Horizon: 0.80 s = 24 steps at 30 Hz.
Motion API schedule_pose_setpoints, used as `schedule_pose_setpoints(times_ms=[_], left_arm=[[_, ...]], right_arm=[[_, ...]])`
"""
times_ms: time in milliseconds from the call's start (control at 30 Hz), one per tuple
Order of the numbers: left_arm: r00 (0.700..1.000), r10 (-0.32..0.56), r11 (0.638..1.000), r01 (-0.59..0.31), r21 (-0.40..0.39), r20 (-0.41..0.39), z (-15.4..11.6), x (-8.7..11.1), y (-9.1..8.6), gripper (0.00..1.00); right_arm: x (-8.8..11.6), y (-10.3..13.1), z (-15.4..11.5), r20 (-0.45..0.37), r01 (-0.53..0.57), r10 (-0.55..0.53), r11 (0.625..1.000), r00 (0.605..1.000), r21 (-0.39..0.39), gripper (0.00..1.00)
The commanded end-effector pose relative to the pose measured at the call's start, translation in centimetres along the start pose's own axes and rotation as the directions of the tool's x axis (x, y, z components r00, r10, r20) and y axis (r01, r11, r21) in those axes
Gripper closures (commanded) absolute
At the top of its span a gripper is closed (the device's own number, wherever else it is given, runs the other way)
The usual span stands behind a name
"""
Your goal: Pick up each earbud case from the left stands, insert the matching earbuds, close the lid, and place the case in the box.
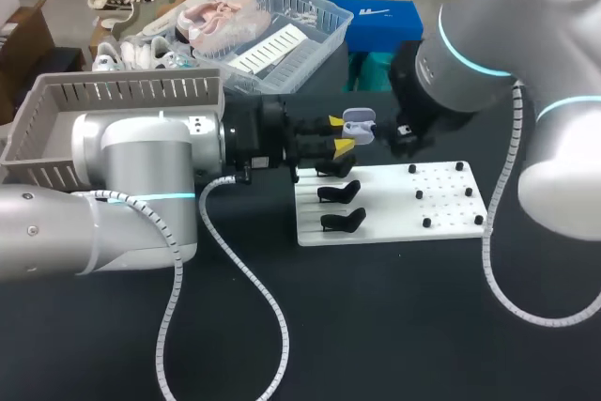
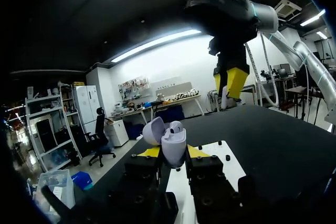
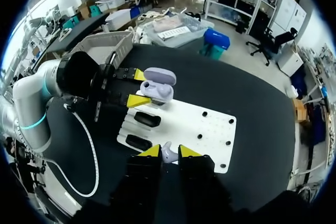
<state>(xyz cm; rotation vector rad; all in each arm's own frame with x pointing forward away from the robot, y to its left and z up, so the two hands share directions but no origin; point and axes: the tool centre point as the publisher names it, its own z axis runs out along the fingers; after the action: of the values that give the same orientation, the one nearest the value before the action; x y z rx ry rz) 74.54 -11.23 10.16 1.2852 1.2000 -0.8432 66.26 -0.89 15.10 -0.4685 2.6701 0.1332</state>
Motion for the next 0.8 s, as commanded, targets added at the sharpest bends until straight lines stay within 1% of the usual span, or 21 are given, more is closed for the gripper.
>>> schedule_pose_setpoints(times_ms=[33, 300, 400, 500, 767, 800], left_arm=[[1.0, 0.002, 1.0, -0.002, -0.011, -0.003, 0.0, -0.1, -0.3, 1.0], [1.0, 0.002, 1.0, -0.002, -0.011, -0.003, 0.0, -0.1, -0.3, 1.0], [1.0, 0.002, 1.0, -0.002, -0.011, -0.003, 0.0, -0.1, -0.3, 1.0], [1.0, 0.002, 1.0, -0.002, -0.011, -0.003, 0.0, -0.1, -0.3, 1.0], [1.0, 0.002, 1.0, -0.002, -0.011, -0.003, 0.0, -0.1, -0.3, 1.0], [1.0, 0.002, 1.0, -0.002, -0.011, -0.003, 0.0, -0.1, -0.3, 1.0]], right_arm=[[-1.9, 0.6, 0.8, -0.032, 0.003, -0.004, 1.0, 0.999, -0.005, 1.0], [-3.6, 1.7, 0.6, -0.033, 0.048, -0.048, 0.999, 0.998, 0.02, 1.0], [-4.0, 2.0, 0.5, -0.021, 0.07, -0.07, 0.998, 0.997, 0.001, 1.0], [-4.4, 2.3, 0.5, -0.008, 0.096, -0.096, 0.995, 0.995, 0.002, 1.0], [-4.9, 2.6, 1.5, 0.019, 0.142, -0.141, 0.99, 0.99, -0.026, 1.0], [-5.0, 2.7, 1.6, 0.02, 0.148, -0.147, 0.989, 0.989, -0.021, 1.0]])
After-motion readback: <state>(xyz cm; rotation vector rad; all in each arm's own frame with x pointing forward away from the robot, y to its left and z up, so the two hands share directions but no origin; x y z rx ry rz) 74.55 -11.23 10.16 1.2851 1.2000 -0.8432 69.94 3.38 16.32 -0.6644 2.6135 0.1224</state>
